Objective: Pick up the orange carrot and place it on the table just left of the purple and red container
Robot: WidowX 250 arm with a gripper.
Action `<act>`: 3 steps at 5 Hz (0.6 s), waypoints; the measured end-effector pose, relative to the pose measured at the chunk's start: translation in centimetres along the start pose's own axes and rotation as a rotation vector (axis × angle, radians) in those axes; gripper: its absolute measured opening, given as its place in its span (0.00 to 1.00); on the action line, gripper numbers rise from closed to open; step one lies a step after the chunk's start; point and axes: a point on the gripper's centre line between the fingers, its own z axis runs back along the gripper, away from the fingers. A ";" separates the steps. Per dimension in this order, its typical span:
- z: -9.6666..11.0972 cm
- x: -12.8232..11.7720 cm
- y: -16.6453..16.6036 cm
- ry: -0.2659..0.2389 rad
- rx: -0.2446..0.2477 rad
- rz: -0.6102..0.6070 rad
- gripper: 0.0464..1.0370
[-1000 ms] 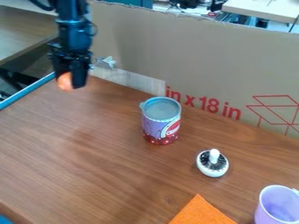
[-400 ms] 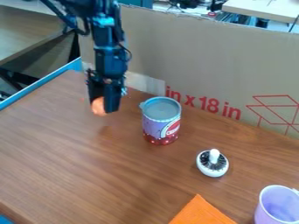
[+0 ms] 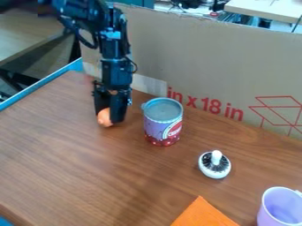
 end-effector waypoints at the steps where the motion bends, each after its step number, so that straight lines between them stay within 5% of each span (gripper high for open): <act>1: 0.1 0.1 0.0 -0.004 0.002 0.006 0.62; 2: 0.1 0.1 -0.1 -0.009 -0.007 0.000 0.70; 3: 0.0 0.0 -0.3 0.000 -0.017 -0.013 0.94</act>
